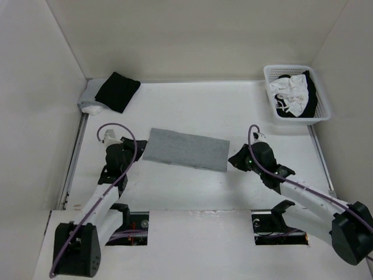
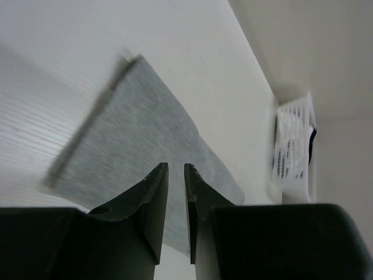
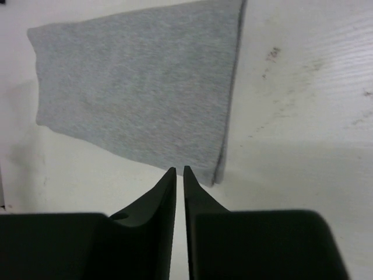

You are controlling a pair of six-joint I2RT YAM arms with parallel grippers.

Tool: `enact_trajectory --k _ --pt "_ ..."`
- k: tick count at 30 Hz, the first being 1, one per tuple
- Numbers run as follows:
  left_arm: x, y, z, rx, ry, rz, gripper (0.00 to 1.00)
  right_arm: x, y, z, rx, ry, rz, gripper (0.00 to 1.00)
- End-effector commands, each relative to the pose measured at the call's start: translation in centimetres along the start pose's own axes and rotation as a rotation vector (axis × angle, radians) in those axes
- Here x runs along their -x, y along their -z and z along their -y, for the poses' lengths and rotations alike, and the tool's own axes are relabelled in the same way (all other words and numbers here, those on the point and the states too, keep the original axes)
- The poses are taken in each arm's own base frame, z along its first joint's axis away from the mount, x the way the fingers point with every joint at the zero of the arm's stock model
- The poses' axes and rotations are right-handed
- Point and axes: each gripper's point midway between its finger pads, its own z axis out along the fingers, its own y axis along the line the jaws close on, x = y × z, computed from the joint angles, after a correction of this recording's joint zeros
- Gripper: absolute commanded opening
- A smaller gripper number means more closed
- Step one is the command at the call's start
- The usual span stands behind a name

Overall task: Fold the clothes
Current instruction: Fold the tank top

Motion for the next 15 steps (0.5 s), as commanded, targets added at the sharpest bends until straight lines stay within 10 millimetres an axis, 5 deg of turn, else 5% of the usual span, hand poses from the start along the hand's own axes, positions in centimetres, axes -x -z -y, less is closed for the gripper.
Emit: enact_trajectory --k 1,5,9,12,15 --pt "-1.9 -0.7 6.3 -0.136 -0.097 -0.034 0.16 1.1 -0.8 -4.3 0.094 0.076 0.008 0.08" --pt "-9.3 -1.6 9.5 -0.19 -0.182 -0.171 0.16 0.6 -2.9 -6.6 0.139 0.1 0.009 0.03" --pt "-16.3 -2.0 10.4 -0.226 -0.207 -0.322 0.16 0.9 -3.9 -3.0 0.019 0.017 0.066 0.16" --pt "-18.7 -2.2 9.7 -0.221 -0.215 -0.369 0.15 0.6 -4.0 -0.3 -0.048 -0.048 0.071 0.34" --pt "-19.9 -1.9 8.3 -0.201 -0.225 -0.397 0.15 -0.4 -4.2 1.3 -0.094 -0.067 0.052 0.4"
